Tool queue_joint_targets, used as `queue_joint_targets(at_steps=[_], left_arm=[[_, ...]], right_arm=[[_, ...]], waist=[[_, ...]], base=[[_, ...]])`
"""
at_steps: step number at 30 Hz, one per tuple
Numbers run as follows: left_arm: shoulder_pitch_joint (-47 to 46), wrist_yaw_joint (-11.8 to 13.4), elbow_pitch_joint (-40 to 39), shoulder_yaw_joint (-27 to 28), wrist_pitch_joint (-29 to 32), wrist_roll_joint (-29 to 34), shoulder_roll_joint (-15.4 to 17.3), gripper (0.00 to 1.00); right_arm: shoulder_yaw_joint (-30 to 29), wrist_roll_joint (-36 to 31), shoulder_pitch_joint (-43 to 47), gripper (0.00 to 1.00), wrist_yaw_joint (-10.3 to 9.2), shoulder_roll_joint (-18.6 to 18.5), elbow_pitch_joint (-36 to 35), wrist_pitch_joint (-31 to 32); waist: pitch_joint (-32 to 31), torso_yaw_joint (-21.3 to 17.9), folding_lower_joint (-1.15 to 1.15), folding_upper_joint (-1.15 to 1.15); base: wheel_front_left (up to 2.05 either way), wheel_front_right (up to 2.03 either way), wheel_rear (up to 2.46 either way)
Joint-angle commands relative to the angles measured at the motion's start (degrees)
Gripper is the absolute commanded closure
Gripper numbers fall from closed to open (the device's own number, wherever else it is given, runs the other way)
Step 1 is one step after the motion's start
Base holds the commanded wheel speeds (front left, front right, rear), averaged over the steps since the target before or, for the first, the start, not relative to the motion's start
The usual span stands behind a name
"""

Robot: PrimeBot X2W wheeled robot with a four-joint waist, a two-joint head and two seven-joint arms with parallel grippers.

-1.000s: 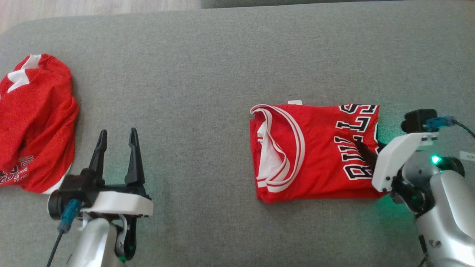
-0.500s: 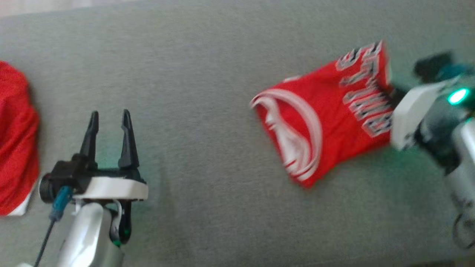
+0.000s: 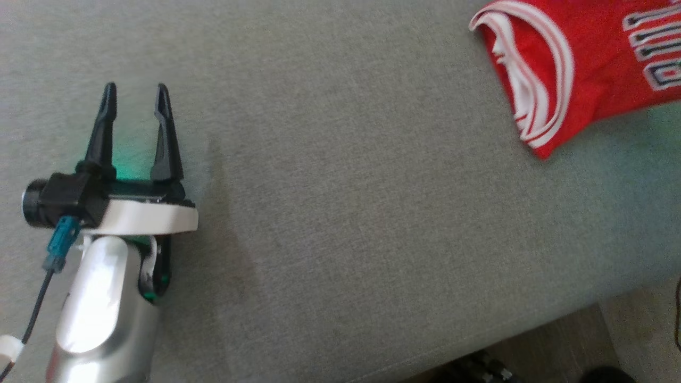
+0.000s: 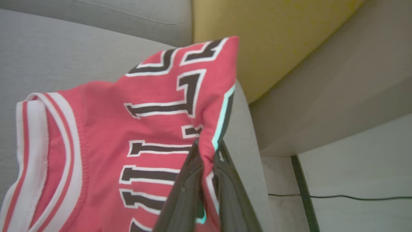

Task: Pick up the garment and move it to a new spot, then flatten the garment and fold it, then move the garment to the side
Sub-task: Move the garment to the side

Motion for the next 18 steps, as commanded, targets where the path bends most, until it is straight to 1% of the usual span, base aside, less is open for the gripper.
queue_joint_targets(at_steps=[1,8,9,10,14,18], left_arm=[[-1.77,0.05,-2.55,1.2,0.31,0.66,1.81,0.0],[-1.74,0.18,-3.85,0.42,0.96,0.88,2.25,0.0],[-1.56,0.23,-3.83,0.39,0.95,0.81,2.25,0.0],[-1.34,0.27,-3.76,0.35,0.94,0.74,2.25,0.0],[-0.41,0.45,-3.28,0.33,0.68,0.24,2.0,0.0],[1.15,0.48,-1.87,0.21,-0.04,-0.48,1.06,0.0]], right_arm=[[-1.55,-0.31,-1.73,1.0,-0.05,-2.14,0.35,-2.09],[-3.37,-1.71,-4.53,1.0,-0.05,-1.36,6.41,-6.81],[-3.23,-2.15,-4.61,0.17,-0.05,-1.25,6.74,-7.56],[-3.06,-2.66,-4.63,0.0,-0.05,-1.22,7.03,-8.48],[-3.02,-5.7,-4.92,0.0,-0.05,-1.39,7.54,-14.16],[-2.61,-5.94,-3.4,0.0,-0.05,-0.15,8.48,-17.93]], waist=[[2.59,-2.06,-0.01,0.0],[3.13,-1.87,-0.01,0.0],[2.93,-1.76,-0.01,0.0],[2.63,-1.57,-0.01,0.0],[0.95,-0.53,-0.01,0.0],[-2.97,1.18,-0.01,0.0]], base=[[0.0,0.0,0.0],[0.0,0.0,0.0],[0.0,0.0,0.0],[0.0,0.0,0.0],[0.0,0.0,0.0],[0.0,0.0,0.0]])
